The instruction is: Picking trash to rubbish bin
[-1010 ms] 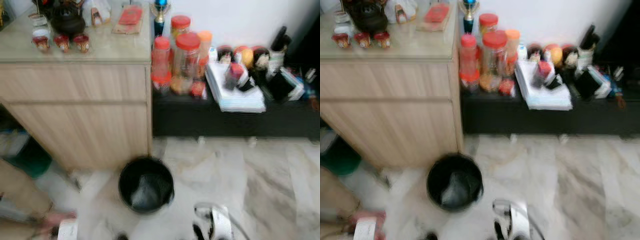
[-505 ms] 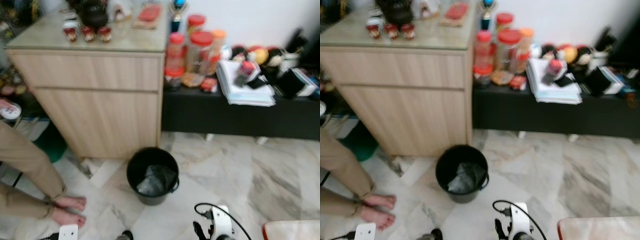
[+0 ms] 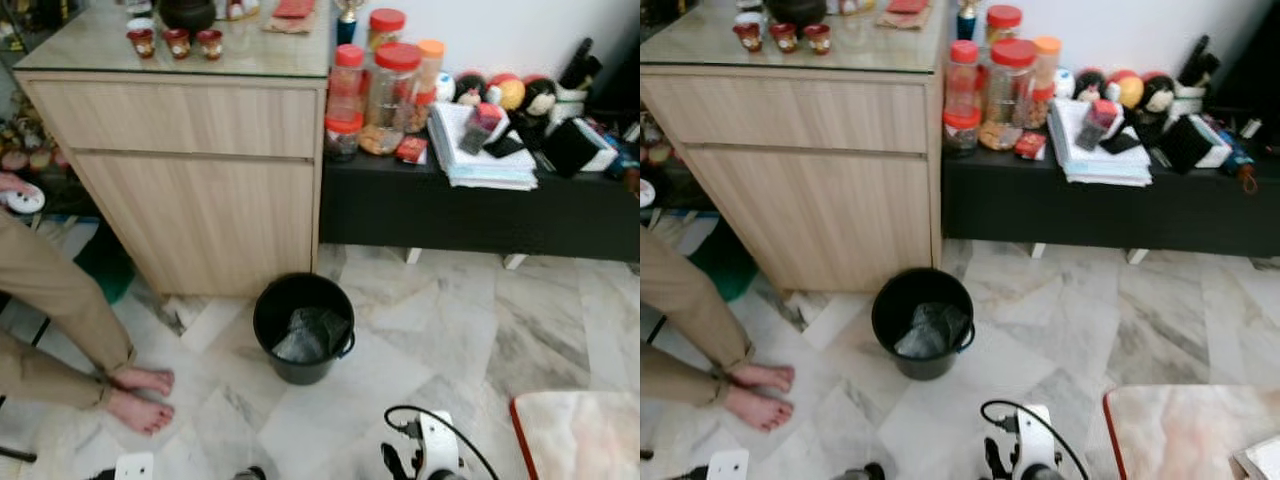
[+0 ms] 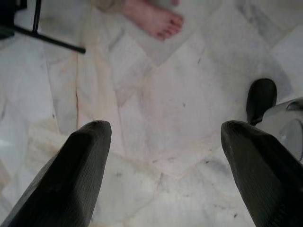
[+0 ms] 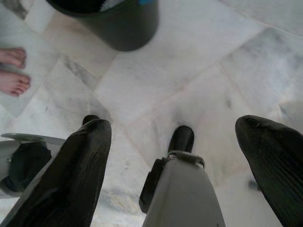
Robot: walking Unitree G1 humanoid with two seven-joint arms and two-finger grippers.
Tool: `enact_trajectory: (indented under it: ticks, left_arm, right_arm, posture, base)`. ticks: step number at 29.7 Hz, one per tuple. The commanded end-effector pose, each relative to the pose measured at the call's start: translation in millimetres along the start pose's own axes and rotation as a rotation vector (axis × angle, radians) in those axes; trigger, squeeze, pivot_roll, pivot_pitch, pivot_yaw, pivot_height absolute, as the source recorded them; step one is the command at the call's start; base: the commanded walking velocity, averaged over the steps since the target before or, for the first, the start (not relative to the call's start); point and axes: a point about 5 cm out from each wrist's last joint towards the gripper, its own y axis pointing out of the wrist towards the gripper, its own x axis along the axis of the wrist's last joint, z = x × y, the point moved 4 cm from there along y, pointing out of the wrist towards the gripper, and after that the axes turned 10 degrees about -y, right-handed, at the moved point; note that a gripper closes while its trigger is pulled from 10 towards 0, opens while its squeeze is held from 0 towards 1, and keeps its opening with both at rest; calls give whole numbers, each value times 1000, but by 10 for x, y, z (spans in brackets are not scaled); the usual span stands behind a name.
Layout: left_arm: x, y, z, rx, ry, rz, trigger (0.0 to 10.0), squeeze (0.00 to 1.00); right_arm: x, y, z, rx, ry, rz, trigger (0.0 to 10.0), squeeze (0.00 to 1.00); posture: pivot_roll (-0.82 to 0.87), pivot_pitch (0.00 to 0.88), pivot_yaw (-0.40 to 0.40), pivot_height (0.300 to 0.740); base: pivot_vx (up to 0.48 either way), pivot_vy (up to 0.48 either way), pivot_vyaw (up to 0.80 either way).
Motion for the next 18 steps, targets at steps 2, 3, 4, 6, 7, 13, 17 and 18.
enact_trajectory:
  ticks: [2,3,4,6,7,13,17,18]
  left_arm:
    - [-69,-14,21,4,3,17,10000,0]
    - [-68,-14,21,4,3,17,10000,0]
    - [-66,-13,22,4,3,17,10000,0]
    - [-62,-12,23,4,1,16,10000,0]
    - [-62,-12,23,4,0,16,10000,0]
    - [-41,-7,15,1,1,12,10000,0]
    - [-33,-6,14,-1,-2,8,10000,0]
    - [-32,-6,14,-1,-2,7,10000,0]
  right_arm:
    - [-69,-14,0,-3,7,21,10000,0]
    - [-70,-14,0,-3,7,21,10000,0]
    - [-70,-14,1,-3,7,21,10000,0]
    - [-70,-14,3,-4,8,21,10000,0]
    - [-70,-14,3,-4,9,21,10000,0]
    - [-70,-14,4,-3,8,21,10000,0]
    - [-71,-14,2,-2,8,22,10000,0]
    - [-71,-14,0,-3,8,22,10000,0]
  posture:
    - [76,175,-32,740]
    - [76,175,-32,740]
    - [75,174,-31,740]
    - [75,171,-30,740]
    - [74,171,-29,740]
    - [75,165,-29,740]
    - [75,164,-30,740]
    - [76,165,-29,740]
  base:
    - [-142,0,0]
    - [0,0,0]
    - [0,0,0]
    - [0,0,0]
    - [0,0,0]
    - [-94,0,0]
    - [-142,0,0]
    - [0,0,0]
